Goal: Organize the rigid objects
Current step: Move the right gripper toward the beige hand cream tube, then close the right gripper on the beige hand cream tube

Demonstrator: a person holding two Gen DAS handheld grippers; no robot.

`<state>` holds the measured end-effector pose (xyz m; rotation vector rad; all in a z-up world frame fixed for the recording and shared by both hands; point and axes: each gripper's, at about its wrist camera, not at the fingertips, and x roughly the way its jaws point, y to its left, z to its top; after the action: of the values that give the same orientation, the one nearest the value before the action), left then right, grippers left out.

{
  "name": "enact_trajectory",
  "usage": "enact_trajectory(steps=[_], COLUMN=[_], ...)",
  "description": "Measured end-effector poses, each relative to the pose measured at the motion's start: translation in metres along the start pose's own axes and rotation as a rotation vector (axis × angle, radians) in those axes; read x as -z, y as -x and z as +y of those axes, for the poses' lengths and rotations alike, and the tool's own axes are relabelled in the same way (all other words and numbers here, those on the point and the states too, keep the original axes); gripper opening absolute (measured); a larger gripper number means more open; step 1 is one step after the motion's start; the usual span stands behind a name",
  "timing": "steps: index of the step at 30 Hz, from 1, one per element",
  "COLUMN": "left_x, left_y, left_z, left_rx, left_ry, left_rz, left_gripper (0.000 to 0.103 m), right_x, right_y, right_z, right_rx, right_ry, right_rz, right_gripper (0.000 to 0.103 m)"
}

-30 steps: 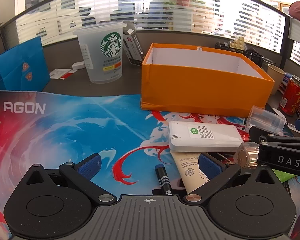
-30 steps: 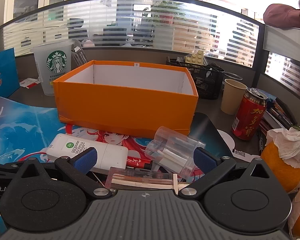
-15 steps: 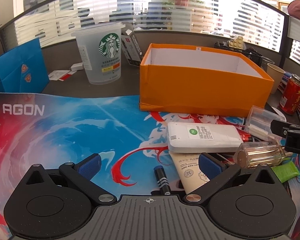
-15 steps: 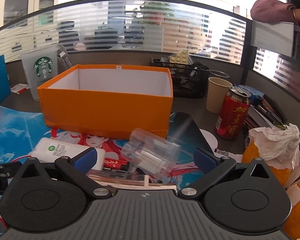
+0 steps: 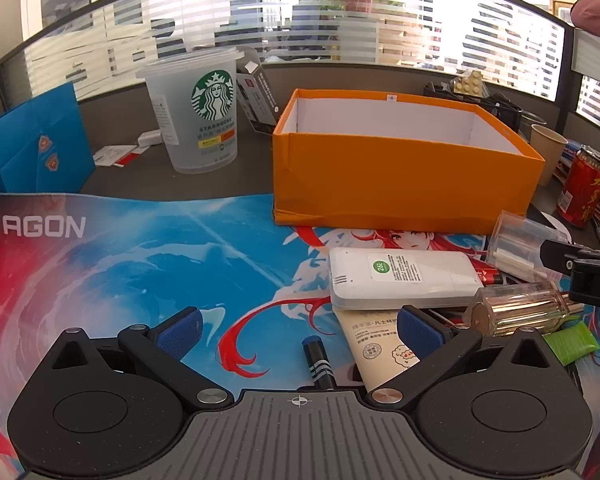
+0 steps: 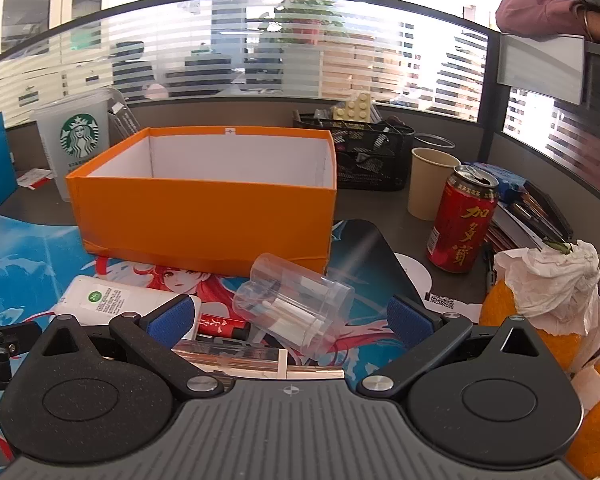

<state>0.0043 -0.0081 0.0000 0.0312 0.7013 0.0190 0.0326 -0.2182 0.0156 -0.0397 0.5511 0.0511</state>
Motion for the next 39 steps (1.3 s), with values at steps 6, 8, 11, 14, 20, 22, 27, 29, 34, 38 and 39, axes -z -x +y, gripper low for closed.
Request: enact_trajectory(steps=[6, 8, 11, 14, 20, 22, 27, 29, 34, 38, 39], left_x=[-0.001, -0.001, -0.002, -0.002, -0.005, -0.007, -0.010, -0.011, -0.014, -0.015, -0.016], left_y=[-0.001, -0.001, -0.002, -0.003, -0.008, -0.009, -0.011, -0.013, -0.017, -0.018, -0.017], left_z=[0.000, -0.001, 0.000, 0.001, 0.006, 0.006, 0.004, 0.006, 0.016, 0.025, 0.027], left_rx=[0.005, 0.006, 0.006, 0.003, -0.008, -0.009, 0.000, -0.005, -0.037, -0.049, -0.053], left_ry=[0.002, 0.004, 0.005, 0.001, 0.007, 0.005, -0.004, -0.001, 0.024, 0.045, 0.050], left_rz=[-0.001, -0.002, -0.002, 0.000, 0.004, 0.000, -0.003, -0.002, -0.009, -0.010, -0.012], left_gripper=[0.103, 0.103, 0.103, 0.103, 0.103, 0.103, 0.103, 0.103, 0.103, 0.103, 0.103], right_x=[0.001, 0.001, 0.000, -0.002, 0.003, 0.007, 0.022, 0.030, 0.043, 0.039, 0.038], right_y=[-0.003, -0.004, -0.007, -0.006, 0.001, 0.001, 0.007, 0.016, 0.029, 0.024, 0.023], right_z=[0.002, 0.001, 0.000, -0.004, -0.023, -0.029, -0.027, -0.021, 0.004, 0.033, 0.038], right_rx=[0.004, 0.004, 0.010, -0.018, -0.137, -0.174, -0.306, -0.376, -0.556, -0.615, -0.631], right_ry=[0.001, 0.001, 0.011, 0.037, 0.152, 0.181, 0.294, 0.376, 0.494, 0.436, 0.412], right_rz=[0.008, 0.011, 0.014, 0.011, 0.008, 0.035, 0.072, 0.061, 0.035, 0.031, 0.030], right_gripper=[0.103, 0.103, 0.103, 0.103, 0.103, 0.103, 0.103, 0.103, 0.103, 0.103, 0.103])
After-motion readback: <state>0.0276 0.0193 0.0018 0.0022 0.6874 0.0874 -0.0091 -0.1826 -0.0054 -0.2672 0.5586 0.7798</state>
